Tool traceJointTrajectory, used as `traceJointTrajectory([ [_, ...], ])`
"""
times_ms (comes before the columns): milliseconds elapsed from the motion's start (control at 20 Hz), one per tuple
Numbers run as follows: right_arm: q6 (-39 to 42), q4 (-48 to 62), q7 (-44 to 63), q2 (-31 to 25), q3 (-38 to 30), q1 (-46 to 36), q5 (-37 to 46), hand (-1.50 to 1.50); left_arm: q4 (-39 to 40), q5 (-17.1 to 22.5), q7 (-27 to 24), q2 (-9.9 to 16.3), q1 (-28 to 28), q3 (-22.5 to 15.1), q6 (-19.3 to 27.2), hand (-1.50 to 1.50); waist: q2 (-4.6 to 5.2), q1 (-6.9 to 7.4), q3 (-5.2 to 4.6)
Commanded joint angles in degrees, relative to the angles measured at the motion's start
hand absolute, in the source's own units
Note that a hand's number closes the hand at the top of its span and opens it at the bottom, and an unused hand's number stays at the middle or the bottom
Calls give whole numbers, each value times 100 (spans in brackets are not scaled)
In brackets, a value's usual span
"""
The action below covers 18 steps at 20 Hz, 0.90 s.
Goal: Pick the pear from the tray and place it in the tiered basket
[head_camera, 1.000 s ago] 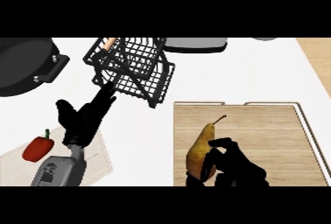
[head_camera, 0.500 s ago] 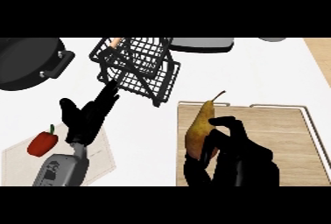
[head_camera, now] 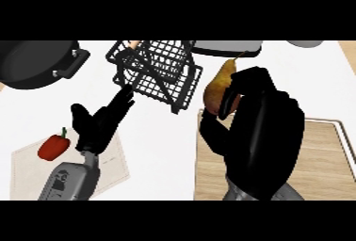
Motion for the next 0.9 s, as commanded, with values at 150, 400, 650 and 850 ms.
traceJointTrajectory([
  [150, -215, 1579, 1201, 67, -1012, -1656, -802, 150, 71, -113, 21, -133, -81, -182, 23, 0, 58, 186, 16],
  [400, -595, 2842, 1074, 68, -1486, -2680, -1172, 150, 97, -28, -23, -85, -165, -124, -103, 0, 69, 261, 15],
  [650, -1806, 3523, 752, 68, -2015, -2884, -1573, 150, 105, -71, 39, -117, -383, -159, -89, 0, 150, 359, 32],
  [850, -2502, 4042, 158, 68, -2468, -3169, -2021, -150, 132, -132, -71, -146, -322, -198, -71, 0, 182, 436, 32],
])
